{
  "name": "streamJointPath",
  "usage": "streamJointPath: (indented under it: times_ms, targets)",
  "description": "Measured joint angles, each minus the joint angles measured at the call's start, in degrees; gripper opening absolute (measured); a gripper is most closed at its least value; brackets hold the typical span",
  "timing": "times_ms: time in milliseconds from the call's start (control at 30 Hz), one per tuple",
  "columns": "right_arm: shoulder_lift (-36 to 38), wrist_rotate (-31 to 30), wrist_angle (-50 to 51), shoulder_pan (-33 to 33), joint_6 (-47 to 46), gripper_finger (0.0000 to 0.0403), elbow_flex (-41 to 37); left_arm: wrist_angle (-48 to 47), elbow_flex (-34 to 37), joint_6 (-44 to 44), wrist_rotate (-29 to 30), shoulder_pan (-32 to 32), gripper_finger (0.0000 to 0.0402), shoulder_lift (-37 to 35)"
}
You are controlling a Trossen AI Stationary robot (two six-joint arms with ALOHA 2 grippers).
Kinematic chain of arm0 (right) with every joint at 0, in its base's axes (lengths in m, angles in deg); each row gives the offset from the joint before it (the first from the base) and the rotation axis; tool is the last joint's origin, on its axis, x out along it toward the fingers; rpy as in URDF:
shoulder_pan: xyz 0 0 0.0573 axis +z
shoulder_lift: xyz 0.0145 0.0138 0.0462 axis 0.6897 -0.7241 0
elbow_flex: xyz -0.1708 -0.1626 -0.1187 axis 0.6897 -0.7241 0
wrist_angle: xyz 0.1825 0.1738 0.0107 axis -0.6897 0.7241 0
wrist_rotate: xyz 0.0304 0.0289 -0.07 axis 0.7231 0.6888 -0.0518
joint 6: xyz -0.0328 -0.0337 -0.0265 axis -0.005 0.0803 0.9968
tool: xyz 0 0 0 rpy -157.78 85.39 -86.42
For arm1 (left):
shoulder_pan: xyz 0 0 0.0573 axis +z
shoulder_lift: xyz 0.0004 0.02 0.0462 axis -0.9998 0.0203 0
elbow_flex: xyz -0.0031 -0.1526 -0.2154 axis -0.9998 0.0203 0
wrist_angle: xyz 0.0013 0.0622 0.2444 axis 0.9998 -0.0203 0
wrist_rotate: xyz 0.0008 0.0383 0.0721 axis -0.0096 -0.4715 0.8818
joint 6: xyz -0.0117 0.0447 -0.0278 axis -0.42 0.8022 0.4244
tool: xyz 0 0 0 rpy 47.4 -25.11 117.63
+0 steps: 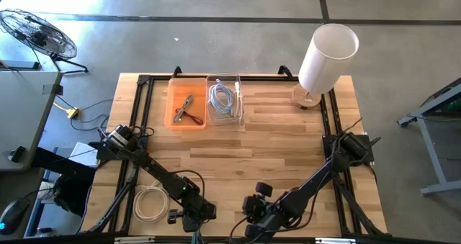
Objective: Pick & Place USB Port
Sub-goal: Put the bottom blue and black charger cable into the orange bin
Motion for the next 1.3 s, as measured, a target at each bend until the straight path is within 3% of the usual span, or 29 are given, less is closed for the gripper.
streamJointPath:
  times_ms: [167, 400, 633, 833, 1000, 1200, 1300]
  targets:
    - [0.0, -0.8, 0.2, 0.2, 0.0, 0.0129, 0.0, -0.6, 0.0, 0.0, 0.8, 0.0, 0.0021, -0.2]
    - [0.0, -0.9, 0.2, 0.3, 0.0, 0.0129, 0.0, -10.5, -0.1, -1.7, 8.8, -0.1, 0.0012, -4.4]
    - [0.0, -1.4, 0.2, 0.3, 1.4, 0.0129, 0.0, -34.7, -6.5, -4.1, 29.5, -0.1, 0.0011, -11.9]
    - [0.0, -1.4, 0.3, -0.3, 4.0, 0.0129, 0.0, -66.3, -16.0, -6.9, 52.5, 0.8, 0.001, -17.9]
    - [0.0, -2.5, 0.7, -0.8, 7.2, 0.0129, 0.0, -79.2, -20.3, -7.8, 63.4, 7.1, 0.001, -23.8]
    - [0.0, -2.8, 2.3, -2.2, 10.1, 0.0129, 0.0, -78.8, -20.6, -2.2, 63.5, 24.1, 0.0016, -32.4]
    - [0.0, -3.1, 2.7, -2.8, 11.3, 0.0129, 0.0, -77.9, -20.6, -1.6, 59.6, 34.6, 0.0015, -35.1]
